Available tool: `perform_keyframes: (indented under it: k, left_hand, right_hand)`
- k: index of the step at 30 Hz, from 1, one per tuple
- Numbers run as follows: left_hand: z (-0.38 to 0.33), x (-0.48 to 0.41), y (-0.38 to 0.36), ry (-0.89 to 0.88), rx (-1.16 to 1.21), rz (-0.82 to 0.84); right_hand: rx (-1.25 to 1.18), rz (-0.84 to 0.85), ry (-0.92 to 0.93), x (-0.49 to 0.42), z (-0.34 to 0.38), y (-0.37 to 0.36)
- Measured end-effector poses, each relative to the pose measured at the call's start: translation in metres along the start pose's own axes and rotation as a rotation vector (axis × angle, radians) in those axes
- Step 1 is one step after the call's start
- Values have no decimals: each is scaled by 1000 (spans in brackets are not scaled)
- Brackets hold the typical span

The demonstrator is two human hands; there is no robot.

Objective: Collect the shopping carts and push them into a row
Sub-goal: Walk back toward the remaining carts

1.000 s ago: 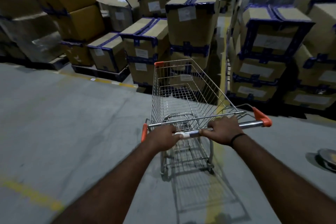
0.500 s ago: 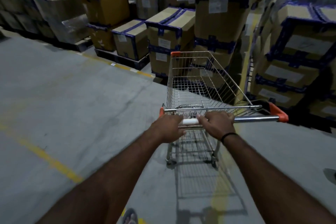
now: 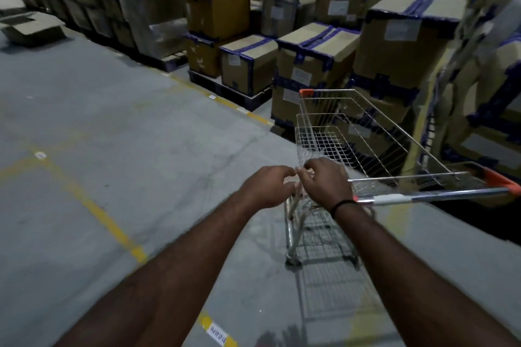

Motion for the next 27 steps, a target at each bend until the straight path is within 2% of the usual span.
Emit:
perform_keyframes:
  k: [3, 9, 14, 19, 27]
  left_hand:
    - [58, 23, 32, 96, 26, -63]
    - [187, 103, 104, 286, 86, -251]
    - [282, 197, 146, 473, 108, -393]
    - [360, 294, 158, 682, 220, -491]
    - [432, 414, 134, 837, 599, -841]
  right_hand:
    - [-95, 41, 102, -23, 66, -18]
    - [-111, 138, 265, -67, 211, -68]
    - [-80, 244, 477, -76, 345, -109]
    - [-57, 386, 655, -70, 461, -153]
    - [-386, 792, 784, -13, 607, -237]
Point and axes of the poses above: each hand's wrist, its own x-axis away from the middle knuckle, its own y-axis out of the back of the hand, z = x × y, the point moved 4 cm from there along -x, towards the middle knuckle, and after that the axes turned 12 degrees about z, right-handed, at the moved point
